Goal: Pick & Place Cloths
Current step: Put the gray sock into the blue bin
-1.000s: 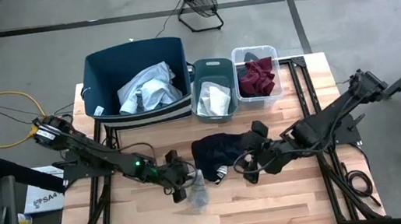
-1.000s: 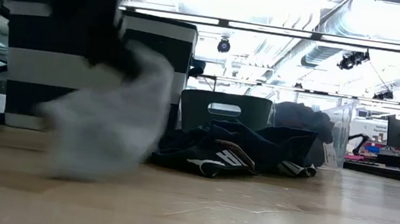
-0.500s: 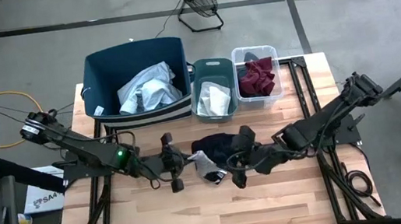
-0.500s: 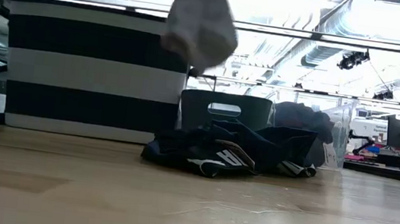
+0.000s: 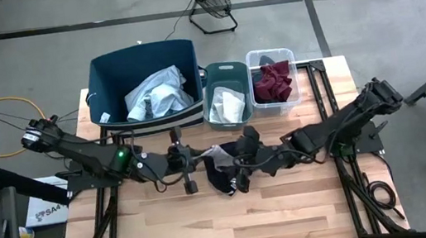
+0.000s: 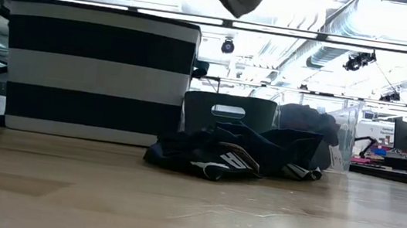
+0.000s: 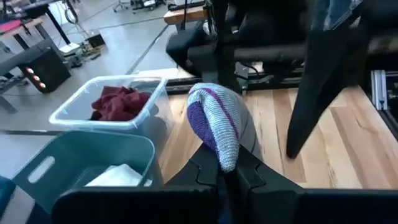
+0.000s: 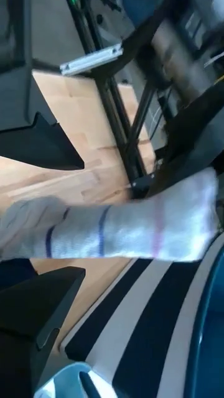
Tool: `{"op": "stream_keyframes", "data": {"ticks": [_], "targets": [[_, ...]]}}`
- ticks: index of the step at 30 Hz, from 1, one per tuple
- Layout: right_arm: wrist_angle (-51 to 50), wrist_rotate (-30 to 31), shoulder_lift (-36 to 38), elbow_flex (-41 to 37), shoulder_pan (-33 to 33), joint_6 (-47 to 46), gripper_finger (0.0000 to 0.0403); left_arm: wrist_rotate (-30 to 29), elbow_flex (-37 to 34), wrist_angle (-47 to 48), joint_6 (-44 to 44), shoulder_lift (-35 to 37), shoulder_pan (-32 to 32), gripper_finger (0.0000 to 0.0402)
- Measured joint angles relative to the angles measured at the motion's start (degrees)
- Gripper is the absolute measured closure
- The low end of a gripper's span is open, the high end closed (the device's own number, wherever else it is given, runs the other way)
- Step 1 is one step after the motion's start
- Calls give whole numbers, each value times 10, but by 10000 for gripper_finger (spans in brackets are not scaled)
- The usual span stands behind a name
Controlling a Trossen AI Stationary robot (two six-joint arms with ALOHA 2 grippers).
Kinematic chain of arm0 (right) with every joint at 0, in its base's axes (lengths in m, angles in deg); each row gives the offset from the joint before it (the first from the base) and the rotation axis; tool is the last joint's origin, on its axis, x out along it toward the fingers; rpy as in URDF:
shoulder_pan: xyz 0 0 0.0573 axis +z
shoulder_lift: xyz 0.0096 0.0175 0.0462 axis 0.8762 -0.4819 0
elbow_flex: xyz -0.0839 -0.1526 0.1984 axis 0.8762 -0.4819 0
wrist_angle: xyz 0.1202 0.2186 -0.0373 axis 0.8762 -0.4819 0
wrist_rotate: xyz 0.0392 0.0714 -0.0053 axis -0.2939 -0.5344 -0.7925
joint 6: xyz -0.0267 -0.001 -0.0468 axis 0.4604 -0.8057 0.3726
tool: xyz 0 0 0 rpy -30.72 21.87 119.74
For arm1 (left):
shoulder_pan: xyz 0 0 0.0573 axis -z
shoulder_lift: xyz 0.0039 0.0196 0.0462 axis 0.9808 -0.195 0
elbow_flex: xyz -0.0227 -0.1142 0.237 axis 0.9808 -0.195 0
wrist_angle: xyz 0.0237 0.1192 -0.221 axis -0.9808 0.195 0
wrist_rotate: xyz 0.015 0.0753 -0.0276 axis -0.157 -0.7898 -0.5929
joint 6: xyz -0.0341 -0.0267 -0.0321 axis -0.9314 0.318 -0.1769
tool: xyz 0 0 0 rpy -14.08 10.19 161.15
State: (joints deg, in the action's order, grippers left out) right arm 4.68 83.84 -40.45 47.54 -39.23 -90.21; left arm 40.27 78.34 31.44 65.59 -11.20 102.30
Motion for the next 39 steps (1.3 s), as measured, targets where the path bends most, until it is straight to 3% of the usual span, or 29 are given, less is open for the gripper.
{"op": "stream_keyframes", "data": {"ticks": [4, 7, 15, 17, 29, 39], "targets": [[-4, -9, -3, -1, -5, 0, 149, 2, 13, 6, 14, 0, 0, 401], [-2, -17, -3, 0, -10, -2, 179, 0, 15, 5, 26, 0, 0, 401], [-3, -18, -4, 0, -10, -1, 360, 0, 15, 10, 27, 0, 0, 400], [-3, -18, -4, 0, -10, -1, 390, 0, 15, 10, 27, 0, 1, 399], [-4, -36, -4, 0, -21, -19, 398, 7, 15, 5, 38, 12, 1, 321], [-12, -47, -4, 0, -33, -23, 399, 17, 14, 76, 14, 76, 1, 143]]}}
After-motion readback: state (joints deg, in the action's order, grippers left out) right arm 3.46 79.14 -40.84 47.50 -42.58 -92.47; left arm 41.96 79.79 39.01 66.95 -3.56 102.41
